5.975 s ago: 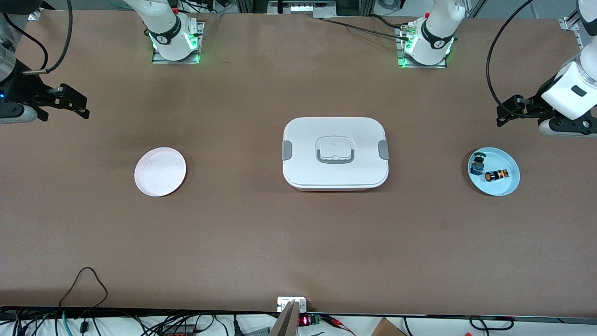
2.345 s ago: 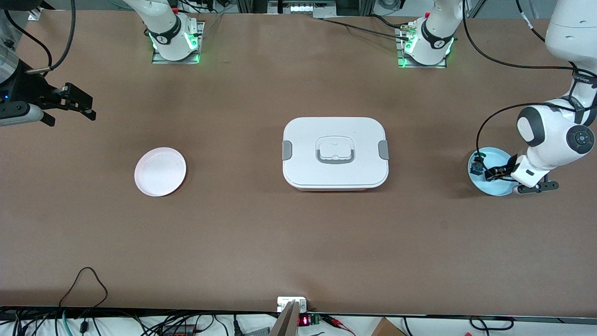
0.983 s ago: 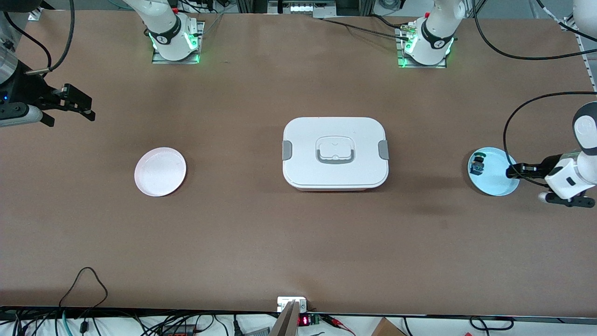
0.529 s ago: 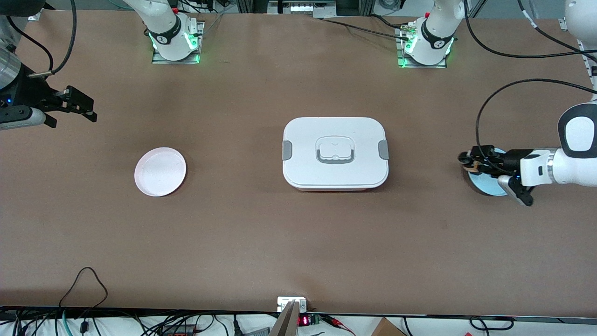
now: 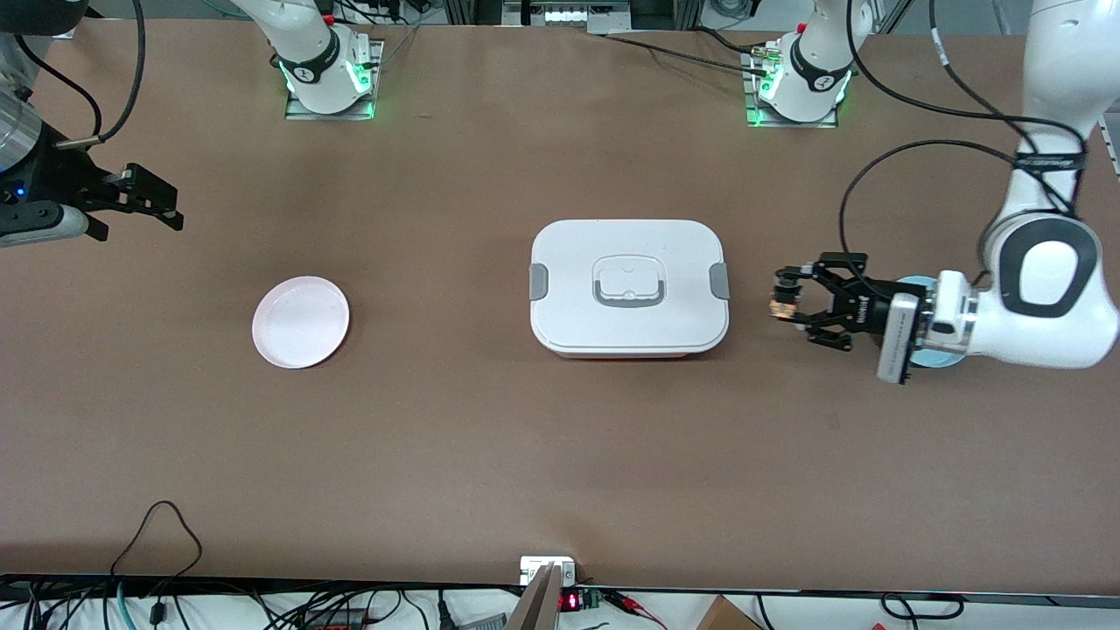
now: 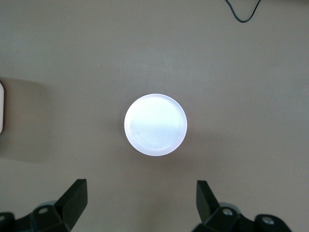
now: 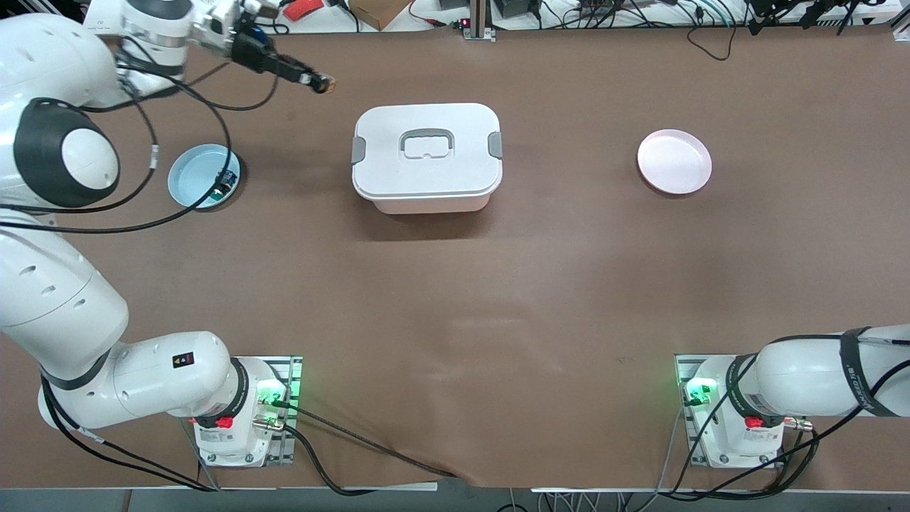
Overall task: Transfer orange switch to right arm and place
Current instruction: 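Carry the orange switch with the left gripper over the white box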
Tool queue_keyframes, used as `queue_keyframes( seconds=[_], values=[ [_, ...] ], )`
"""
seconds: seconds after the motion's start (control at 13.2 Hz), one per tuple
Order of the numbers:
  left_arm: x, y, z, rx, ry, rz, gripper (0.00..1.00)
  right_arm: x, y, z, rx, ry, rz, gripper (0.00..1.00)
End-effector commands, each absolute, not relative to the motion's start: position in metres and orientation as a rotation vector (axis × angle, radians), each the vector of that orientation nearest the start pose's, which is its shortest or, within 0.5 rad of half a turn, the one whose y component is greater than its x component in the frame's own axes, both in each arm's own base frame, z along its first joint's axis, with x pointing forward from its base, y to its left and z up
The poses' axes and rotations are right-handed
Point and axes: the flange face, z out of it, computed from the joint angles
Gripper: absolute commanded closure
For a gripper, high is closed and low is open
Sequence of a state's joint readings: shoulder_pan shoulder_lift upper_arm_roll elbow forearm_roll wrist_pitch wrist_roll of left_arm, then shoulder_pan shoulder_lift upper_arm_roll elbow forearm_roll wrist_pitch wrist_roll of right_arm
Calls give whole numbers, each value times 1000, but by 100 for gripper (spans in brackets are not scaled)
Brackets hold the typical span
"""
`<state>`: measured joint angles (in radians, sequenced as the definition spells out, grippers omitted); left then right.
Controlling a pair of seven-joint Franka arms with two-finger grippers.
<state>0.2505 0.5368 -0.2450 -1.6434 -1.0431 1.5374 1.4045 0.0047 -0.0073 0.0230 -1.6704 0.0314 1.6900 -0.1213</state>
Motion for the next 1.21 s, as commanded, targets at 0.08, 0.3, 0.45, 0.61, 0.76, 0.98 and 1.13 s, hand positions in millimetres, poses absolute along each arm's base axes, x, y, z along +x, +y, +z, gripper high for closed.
queue_keyframes(
  seconds=[0.08, 0.3, 0.45, 0.61, 0.76, 0.98, 1.13],
  values=[
    [645, -141, 331, 1351, -1057, 650, 91, 561, 17, 595, -3102, -238, -55, 0],
    [637, -209, 327, 1200, -1162, 933, 91, 561, 17, 597, -3104, -238, -64, 0],
    [614, -257, 312, 1115, -1109, 1079, 93, 561, 17, 597, -3104, -239, -62, 0],
    [601, -289, 307, 1086, -1095, 1192, 95, 561, 17, 598, -3102, -238, -65, 0],
    [588, -317, 310, 1107, -1071, 1206, 95, 559, 19, 594, -3102, -240, -43, 0],
    [579, -341, 315, 1173, -1074, 1209, 96, 559, 23, 571, -3102, -248, -28, 0],
    [578, -346, 318, 1181, -1060, 1215, 96, 559, 26, 527, -3104, -249, -66, 0]
  ],
)
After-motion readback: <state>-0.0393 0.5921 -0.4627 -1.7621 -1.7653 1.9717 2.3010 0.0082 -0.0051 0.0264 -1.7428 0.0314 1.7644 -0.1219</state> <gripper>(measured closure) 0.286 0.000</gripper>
